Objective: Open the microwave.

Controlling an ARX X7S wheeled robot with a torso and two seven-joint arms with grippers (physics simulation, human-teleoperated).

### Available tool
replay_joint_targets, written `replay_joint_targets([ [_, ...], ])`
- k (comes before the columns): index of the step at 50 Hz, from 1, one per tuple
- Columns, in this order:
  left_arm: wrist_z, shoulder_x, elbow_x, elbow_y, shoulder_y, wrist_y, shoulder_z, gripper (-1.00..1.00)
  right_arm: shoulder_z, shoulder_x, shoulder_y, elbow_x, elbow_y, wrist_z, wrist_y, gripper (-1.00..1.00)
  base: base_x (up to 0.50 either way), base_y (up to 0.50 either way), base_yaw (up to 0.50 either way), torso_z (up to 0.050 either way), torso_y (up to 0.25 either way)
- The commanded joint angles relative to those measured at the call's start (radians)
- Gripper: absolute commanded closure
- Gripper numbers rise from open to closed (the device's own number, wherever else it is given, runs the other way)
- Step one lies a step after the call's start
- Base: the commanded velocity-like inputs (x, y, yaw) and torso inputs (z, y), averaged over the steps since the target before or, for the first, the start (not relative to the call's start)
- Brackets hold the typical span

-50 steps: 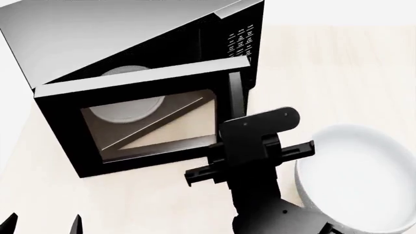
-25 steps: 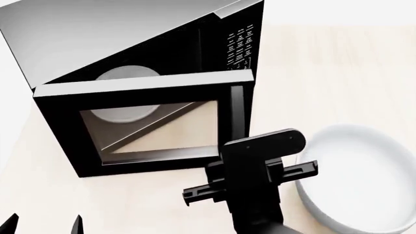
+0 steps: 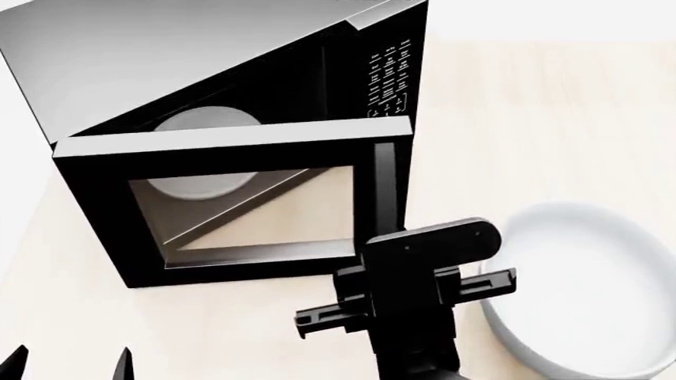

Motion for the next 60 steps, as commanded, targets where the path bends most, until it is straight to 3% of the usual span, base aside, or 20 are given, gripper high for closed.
replay_joint_targets([
  [1, -0.001, -0.002, -0.003, -0.006, -0.002, 0.004, 0.002, -1.0, -0.005, -0.032, 0.011, -0.034, -0.025, -0.051, -0.023, -1.0, 0.0, 0.0, 0.0, 0.0, 0.0],
  [16, -0.009, -0.007, -0.004, 0.002, 0.004, 0.006, 0.004, -1.0, -0.001, -0.024, 0.004, -0.034, -0.035, -0.055, -0.028, -1.0, 0.0, 0.0, 0.0, 0.001, 0.001],
  [39, -0.019, -0.017, -0.012, 0.02, 0.008, 0.004, 0.004, -1.0, 0.059, 0.12, -0.035, -0.012, -0.153, 0.004, -0.092, -1.0, 0.0, 0.0, 0.0, 0.0, 0.0],
  [48, -0.019, -0.017, -0.015, 0.011, 0.004, 0.006, 0.007, -1.0, 0.075, 0.224, 0.047, 0.052, -0.407, 0.12, 0.028, -1.0, 0.0, 0.0, 0.0, 0.0, 0.001],
  [60, -0.016, -0.019, -0.025, -0.001, -0.003, 0.01, 0.006, -1.0, 0.138, 0.275, 0.257, 0.202, -0.646, 0.363, 0.248, -1.0, 0.0, 0.0, 0.0, 0.0, 0.0],
])
